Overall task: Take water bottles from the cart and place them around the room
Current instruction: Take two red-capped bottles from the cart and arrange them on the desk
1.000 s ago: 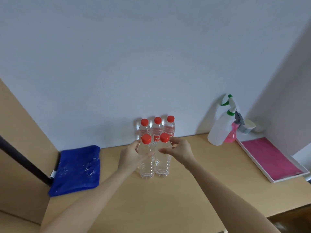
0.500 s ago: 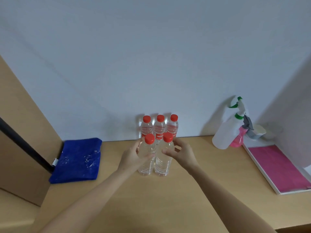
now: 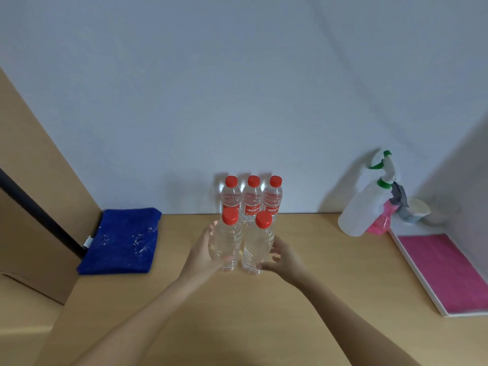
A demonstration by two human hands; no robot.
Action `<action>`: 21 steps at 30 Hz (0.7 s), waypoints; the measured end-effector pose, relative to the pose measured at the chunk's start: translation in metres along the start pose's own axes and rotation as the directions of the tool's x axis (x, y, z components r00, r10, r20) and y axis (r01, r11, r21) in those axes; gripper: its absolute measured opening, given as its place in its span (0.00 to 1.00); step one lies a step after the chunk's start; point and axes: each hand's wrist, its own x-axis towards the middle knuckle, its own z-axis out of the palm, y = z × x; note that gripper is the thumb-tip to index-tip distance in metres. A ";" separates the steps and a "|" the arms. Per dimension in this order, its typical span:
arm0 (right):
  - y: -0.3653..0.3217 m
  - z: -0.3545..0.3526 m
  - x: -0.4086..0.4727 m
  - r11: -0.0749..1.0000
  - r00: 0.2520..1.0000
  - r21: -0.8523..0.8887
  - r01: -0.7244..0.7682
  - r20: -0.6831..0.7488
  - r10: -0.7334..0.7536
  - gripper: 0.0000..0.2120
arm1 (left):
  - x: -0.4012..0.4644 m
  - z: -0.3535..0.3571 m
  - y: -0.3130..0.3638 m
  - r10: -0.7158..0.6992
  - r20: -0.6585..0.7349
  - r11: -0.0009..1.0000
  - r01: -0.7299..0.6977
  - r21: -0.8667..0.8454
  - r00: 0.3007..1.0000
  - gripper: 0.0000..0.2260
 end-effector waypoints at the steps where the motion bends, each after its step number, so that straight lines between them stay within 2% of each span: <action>1: 0.006 0.003 0.002 1.000 1.000 -0.007 -0.021 0.002 0.021 0.31 | -0.001 0.002 -0.007 -0.038 -0.003 0.999 0.038 0.012 0.999 0.34; 4: 0.012 0.012 0.005 0.999 0.997 0.015 -0.041 -0.059 0.041 0.25 | -0.002 0.009 -0.018 -0.115 -0.024 0.993 0.116 0.019 0.993 0.25; 8: 0.013 0.021 0.013 0.998 0.995 0.050 -0.032 -0.098 0.037 0.24 | 0.002 0.009 -0.025 -0.146 -0.043 0.989 0.147 0.032 0.988 0.27; 14: -0.001 0.037 0.032 0.997 0.996 0.073 -0.014 -0.092 0.021 0.23 | 0.003 -0.006 -0.020 -0.139 -0.113 0.990 0.137 -0.030 0.984 0.21; 21: -0.030 0.065 0.061 0.998 0.998 0.060 0.011 -0.055 -0.008 0.25 | 0.015 -0.045 -0.024 -0.163 -0.171 0.987 0.161 -0.026 0.972 0.21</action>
